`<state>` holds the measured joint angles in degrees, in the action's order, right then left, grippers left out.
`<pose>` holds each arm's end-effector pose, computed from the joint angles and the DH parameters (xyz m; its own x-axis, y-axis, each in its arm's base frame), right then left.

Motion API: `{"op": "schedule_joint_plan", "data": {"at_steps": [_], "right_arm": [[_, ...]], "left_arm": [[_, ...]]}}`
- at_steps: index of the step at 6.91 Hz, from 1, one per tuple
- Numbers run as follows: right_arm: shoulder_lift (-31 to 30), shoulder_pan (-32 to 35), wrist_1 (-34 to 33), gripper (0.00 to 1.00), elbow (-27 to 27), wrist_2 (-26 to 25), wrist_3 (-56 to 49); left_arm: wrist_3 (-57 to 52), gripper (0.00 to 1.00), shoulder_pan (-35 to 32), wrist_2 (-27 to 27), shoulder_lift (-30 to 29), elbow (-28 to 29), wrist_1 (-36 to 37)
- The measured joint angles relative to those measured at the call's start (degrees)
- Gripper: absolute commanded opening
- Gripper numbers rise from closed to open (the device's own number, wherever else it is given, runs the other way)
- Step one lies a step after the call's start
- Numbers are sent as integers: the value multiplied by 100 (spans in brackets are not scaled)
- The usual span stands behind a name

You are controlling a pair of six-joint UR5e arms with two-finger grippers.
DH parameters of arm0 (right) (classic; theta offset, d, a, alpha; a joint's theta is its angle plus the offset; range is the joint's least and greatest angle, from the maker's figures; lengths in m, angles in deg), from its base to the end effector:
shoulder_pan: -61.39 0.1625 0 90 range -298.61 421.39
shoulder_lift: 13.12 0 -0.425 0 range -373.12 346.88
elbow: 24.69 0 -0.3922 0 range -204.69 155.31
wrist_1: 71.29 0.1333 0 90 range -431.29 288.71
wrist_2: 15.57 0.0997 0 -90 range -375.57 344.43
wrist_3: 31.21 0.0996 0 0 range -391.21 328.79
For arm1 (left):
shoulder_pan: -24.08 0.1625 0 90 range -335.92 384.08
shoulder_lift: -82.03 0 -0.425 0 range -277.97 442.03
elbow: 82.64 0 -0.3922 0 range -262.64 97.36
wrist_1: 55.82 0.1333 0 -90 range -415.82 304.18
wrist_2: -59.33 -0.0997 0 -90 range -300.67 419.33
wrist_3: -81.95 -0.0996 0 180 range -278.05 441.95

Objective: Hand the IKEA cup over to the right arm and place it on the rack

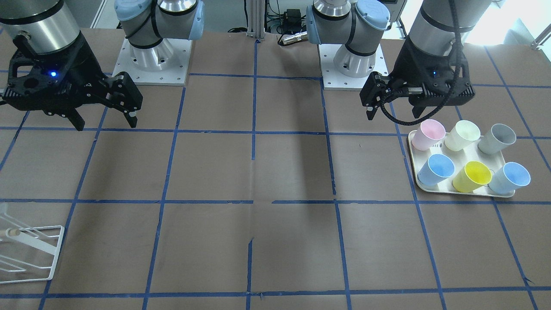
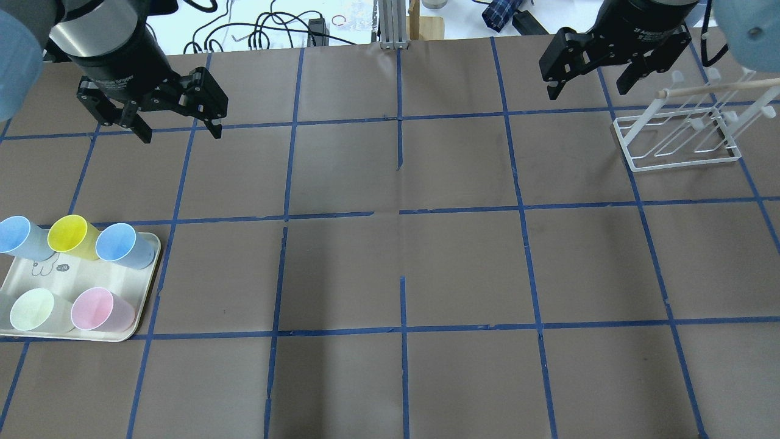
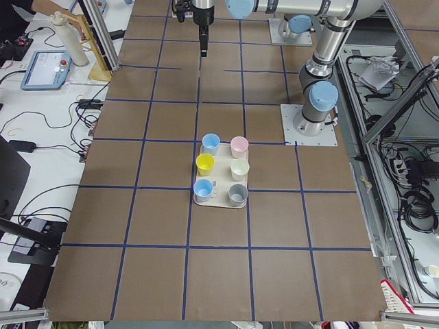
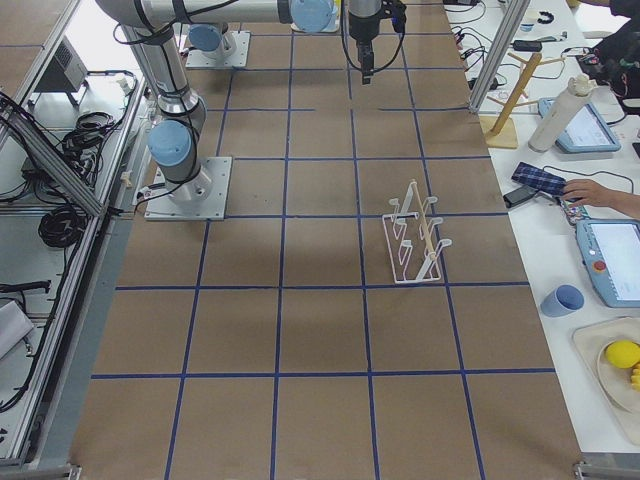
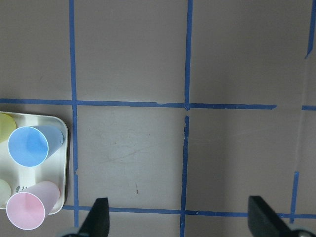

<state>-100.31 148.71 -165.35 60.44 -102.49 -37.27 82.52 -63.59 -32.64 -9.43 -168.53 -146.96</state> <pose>0.1141 -0.5284 0.5128 -0.9971 -0.0641 -0.0419 -0.0591 0.9920 -0.1117 -0.1092 -0.5098 0.5086 -0.9981 -0.0515 -0.0341 -0.0506 0.9984 -0.0267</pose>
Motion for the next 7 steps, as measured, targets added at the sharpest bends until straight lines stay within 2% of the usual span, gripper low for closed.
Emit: {"op": "schedule_joint_plan", "data": {"at_steps": [7], "right_arm": [[13,4,-6,100,29,1,-8]], "left_arm": [[-15,100,17,5,1,-4,25]]}}
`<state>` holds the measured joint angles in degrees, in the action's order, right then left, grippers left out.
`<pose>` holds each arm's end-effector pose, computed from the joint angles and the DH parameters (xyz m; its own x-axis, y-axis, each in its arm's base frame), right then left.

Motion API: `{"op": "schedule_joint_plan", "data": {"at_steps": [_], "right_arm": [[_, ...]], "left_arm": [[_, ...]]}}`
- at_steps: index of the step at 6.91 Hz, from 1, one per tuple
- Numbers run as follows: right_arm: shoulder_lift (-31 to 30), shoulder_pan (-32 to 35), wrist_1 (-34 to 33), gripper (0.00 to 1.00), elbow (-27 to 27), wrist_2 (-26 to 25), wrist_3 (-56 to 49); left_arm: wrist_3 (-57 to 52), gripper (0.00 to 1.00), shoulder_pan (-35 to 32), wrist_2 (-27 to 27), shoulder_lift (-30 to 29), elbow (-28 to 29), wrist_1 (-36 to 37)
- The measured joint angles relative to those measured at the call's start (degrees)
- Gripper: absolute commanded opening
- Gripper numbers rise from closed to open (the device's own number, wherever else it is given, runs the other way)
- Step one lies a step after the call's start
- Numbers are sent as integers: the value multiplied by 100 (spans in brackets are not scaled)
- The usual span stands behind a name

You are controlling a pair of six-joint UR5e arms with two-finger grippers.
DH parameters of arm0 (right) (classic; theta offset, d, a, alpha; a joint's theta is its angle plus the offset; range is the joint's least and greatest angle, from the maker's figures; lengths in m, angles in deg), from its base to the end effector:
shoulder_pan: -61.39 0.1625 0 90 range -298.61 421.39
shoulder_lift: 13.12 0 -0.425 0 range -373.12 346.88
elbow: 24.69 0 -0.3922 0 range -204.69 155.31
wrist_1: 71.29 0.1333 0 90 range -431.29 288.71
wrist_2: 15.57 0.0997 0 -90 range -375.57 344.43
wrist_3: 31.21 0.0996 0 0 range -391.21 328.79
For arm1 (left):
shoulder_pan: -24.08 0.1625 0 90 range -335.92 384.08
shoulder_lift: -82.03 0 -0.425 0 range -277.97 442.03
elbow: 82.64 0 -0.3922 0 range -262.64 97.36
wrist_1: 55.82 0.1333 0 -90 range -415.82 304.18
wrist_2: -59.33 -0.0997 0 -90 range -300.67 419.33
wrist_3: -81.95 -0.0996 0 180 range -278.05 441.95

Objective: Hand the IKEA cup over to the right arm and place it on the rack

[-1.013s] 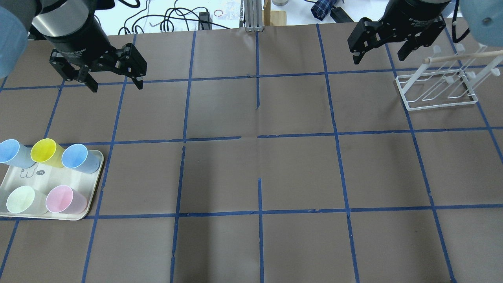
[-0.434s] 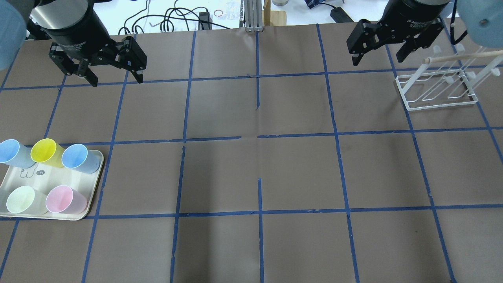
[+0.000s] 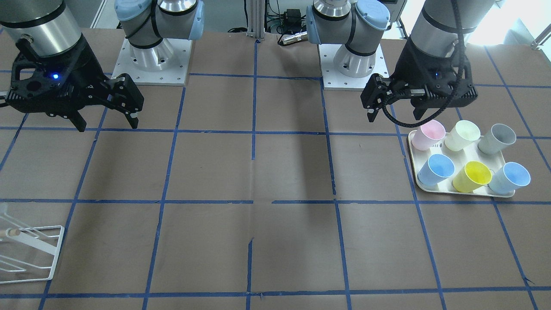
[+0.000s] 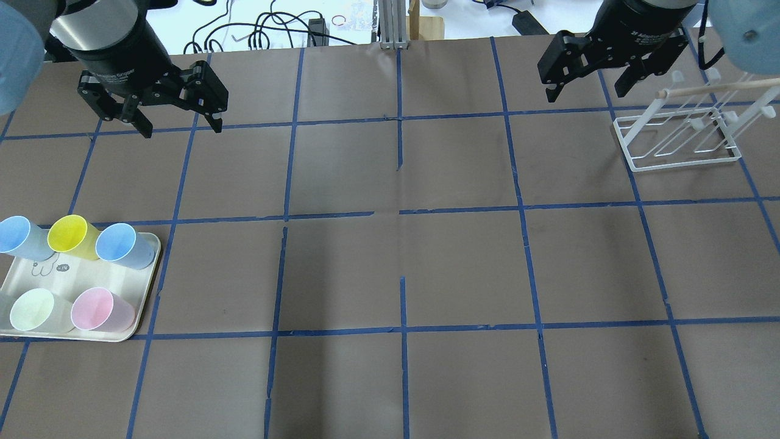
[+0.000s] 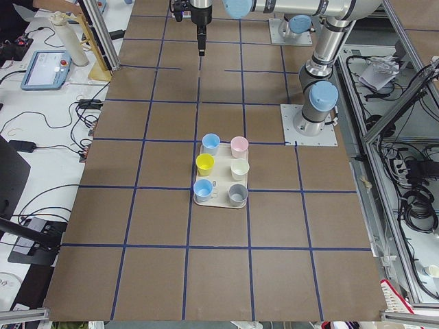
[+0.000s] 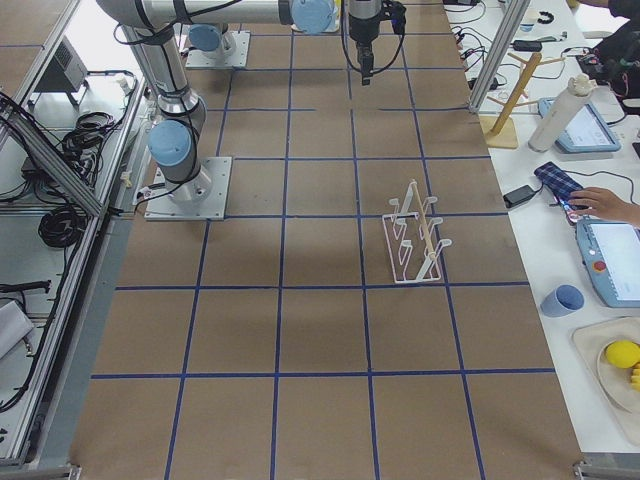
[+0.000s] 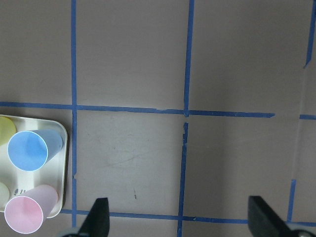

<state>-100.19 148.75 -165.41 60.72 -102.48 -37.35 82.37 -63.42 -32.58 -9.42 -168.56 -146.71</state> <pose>0.1144 -0.5288 0.5094 -0.9969 -0.0660 -0.0426 -0.0612 0.9925 -0.1059 -0.1078 -0.5104 0.5089 -0.9981 -0.0519 -0.0331 -0.0509 0.9982 -0.0306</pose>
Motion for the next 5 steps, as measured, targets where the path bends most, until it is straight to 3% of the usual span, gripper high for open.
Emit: {"op": "schedule_joint_plan", "data": {"at_steps": [2,5], "right_arm": [[-1,0,2,100,1,-1,-15],[-7,-4,5,100,1,-7,-21]], "left_arm": [[-1076,100,551,-1,71,-311,13],[-3443,100,2259,304,-114,-715,539]]}}
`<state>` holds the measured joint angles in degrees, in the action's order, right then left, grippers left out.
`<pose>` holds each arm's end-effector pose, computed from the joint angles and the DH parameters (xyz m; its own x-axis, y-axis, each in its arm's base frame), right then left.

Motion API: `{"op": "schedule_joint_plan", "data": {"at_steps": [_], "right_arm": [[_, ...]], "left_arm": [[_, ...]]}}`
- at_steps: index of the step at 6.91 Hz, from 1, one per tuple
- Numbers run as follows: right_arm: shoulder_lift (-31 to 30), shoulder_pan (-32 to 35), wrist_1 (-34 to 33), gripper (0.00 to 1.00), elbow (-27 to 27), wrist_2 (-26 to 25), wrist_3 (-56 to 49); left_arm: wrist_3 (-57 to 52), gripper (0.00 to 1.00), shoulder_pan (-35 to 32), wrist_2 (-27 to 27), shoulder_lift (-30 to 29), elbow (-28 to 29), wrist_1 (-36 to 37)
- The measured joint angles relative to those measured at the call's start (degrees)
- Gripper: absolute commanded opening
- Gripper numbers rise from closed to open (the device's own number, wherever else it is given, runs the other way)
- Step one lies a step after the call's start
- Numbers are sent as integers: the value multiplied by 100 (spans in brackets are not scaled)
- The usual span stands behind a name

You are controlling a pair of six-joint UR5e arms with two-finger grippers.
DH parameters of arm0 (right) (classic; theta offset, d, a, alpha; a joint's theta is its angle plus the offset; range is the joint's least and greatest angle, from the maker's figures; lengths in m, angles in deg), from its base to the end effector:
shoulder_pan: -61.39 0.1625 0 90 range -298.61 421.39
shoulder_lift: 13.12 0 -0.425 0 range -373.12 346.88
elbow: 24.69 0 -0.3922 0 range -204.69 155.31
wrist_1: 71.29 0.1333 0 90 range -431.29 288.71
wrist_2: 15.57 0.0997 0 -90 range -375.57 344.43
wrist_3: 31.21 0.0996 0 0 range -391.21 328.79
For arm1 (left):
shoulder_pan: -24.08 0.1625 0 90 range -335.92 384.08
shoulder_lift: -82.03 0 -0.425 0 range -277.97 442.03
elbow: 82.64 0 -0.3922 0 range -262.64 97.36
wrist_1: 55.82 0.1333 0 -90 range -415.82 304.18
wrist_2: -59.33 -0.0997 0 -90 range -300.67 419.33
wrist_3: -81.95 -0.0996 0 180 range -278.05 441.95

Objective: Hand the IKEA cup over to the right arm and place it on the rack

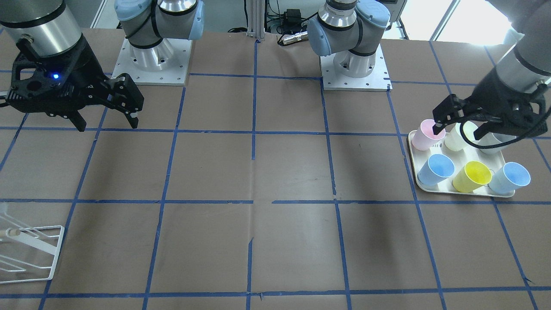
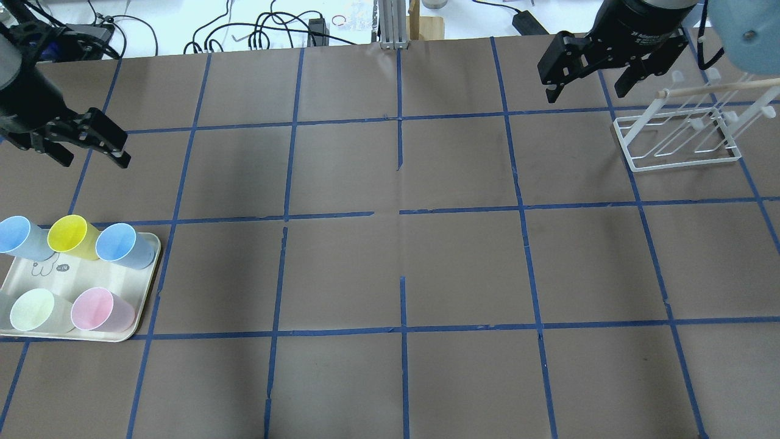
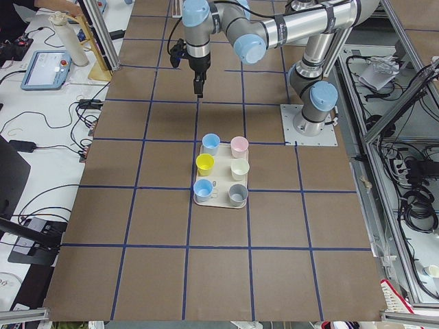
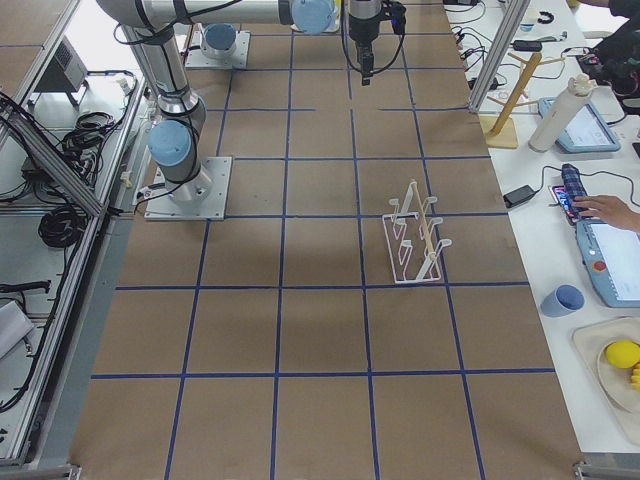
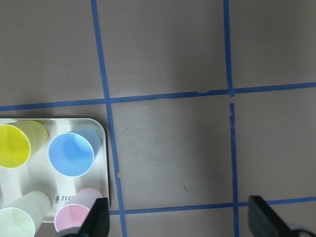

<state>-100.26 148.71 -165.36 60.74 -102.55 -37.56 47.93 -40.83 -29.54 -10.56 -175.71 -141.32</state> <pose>0.1140 -0.5283 0.5098 -0.9968 -0.0688 -0.0410 -0.0641 0.9923 -0.1059 0.0926 -0.5167 0.4468 -0.9875 0.1549 0.0277 0.1551 0.9879 0.0057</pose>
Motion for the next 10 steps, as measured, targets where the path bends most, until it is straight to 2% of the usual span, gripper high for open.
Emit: {"op": "schedule_joint_plan", "data": {"at_steps": [2,4,7,10], "right_arm": [[-15,-5,2,100,0,-3,-2],[-21,-9,-2,100,0,-3,-8],[10,-5,-4,100,0,3,-9],[29,-4,-6,100,0,5,-9]], "left_arm": [[-1658,100,1064,26,-324,24,371],[-2752,100,1768,11,-832,30,1155],[-3642,100,2251,7,-1623,64,2188],[-4008,100,2484,61,-2165,-5,2572]]}}
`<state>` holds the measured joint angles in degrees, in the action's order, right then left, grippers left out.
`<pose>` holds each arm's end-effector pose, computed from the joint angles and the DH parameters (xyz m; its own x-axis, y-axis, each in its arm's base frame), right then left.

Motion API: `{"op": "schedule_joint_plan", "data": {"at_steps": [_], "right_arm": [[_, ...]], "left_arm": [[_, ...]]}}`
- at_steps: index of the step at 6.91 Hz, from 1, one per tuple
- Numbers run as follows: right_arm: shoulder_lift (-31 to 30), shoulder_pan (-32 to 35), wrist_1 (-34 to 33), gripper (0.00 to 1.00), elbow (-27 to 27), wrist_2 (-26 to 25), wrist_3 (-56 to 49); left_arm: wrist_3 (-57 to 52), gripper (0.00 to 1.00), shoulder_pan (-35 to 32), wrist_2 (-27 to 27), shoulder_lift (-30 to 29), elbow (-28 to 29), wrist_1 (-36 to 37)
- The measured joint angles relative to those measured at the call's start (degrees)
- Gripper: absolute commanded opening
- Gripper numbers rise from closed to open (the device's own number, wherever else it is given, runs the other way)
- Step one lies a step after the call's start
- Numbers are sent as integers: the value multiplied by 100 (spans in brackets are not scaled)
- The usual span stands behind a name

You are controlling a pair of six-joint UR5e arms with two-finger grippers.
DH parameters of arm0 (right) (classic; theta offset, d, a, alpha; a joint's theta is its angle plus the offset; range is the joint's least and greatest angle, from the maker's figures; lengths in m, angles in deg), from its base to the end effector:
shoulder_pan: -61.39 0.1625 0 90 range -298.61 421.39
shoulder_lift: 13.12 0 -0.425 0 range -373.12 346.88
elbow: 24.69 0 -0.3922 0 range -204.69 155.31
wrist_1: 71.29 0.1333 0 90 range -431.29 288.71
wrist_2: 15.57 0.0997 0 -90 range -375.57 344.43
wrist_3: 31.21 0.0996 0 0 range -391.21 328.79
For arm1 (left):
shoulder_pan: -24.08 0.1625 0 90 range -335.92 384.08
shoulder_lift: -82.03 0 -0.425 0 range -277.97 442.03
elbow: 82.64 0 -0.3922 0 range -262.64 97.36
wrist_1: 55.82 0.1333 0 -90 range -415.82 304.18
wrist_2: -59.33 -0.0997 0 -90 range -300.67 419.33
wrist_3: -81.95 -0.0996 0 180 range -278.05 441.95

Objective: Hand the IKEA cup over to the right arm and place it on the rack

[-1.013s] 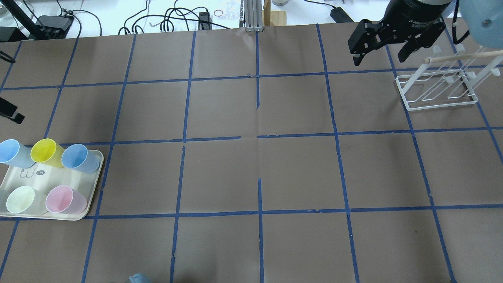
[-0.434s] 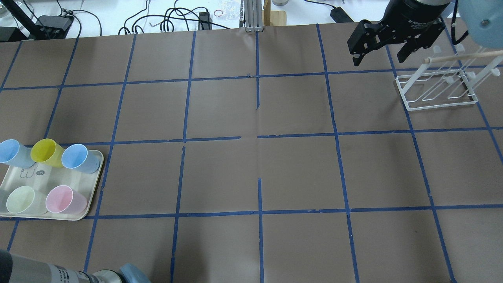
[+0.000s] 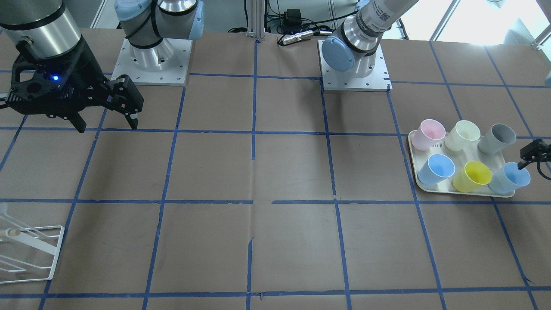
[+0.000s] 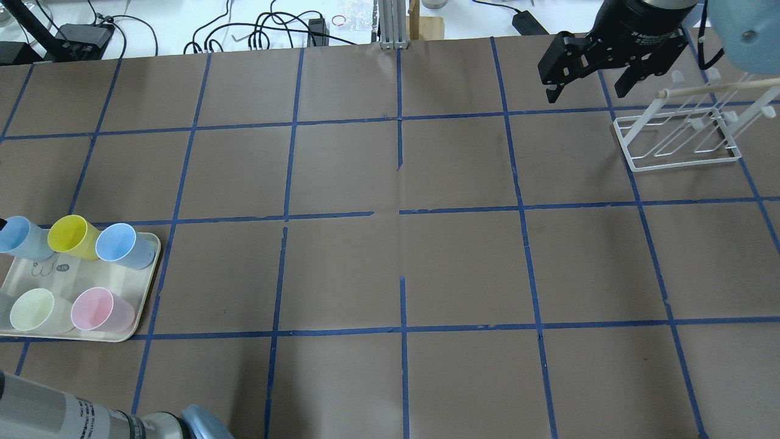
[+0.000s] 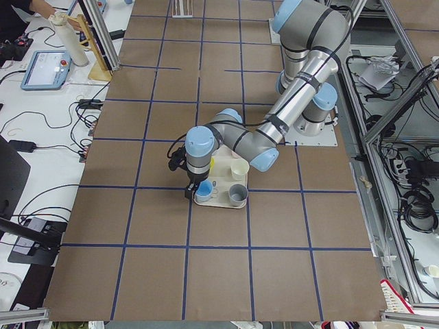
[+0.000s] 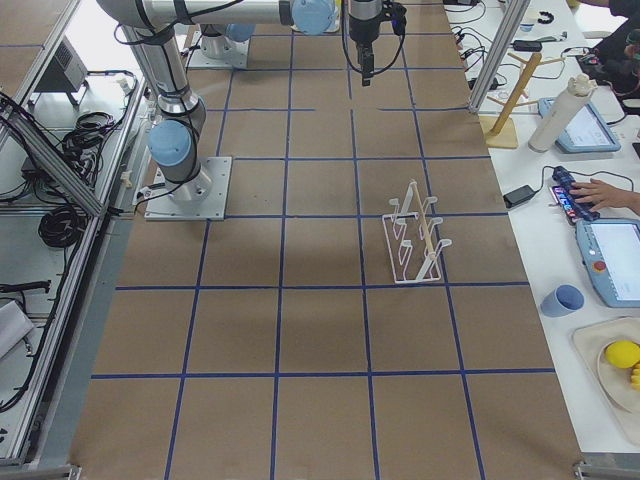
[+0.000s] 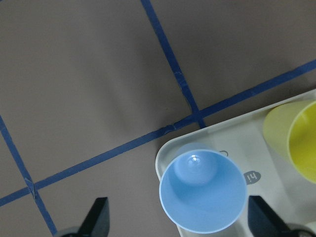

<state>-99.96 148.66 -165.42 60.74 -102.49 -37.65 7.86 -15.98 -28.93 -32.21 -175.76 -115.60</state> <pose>0.1135 -0.5304 0.5071 -0.9967 -0.0694 -0.0423 -0.0648 0.9927 -0.1019 0.3924 -0.5081 0.2753 -0.9118 0.4087 -0.0397 0.4102 0.9110 -0.0428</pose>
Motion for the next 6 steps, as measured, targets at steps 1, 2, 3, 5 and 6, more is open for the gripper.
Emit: {"op": "schedule_joint_plan", "data": {"at_steps": [1,2,3,5,6], "right_arm": [[5,0,-2,100,0,0,-4],[8,0,-6,100,0,0,-6],[8,0,-4,100,0,0,-6],[7,0,1,100,0,0,-1],[8,0,1,100,0,0,1]], "left_arm": [[-20,100,24,-17,-116,3,27],[-29,100,36,-40,-192,30,39],[-42,100,39,-53,-250,63,57],[-72,87,45,-61,-363,37,223],[-76,76,48,-68,-405,19,268]]}}
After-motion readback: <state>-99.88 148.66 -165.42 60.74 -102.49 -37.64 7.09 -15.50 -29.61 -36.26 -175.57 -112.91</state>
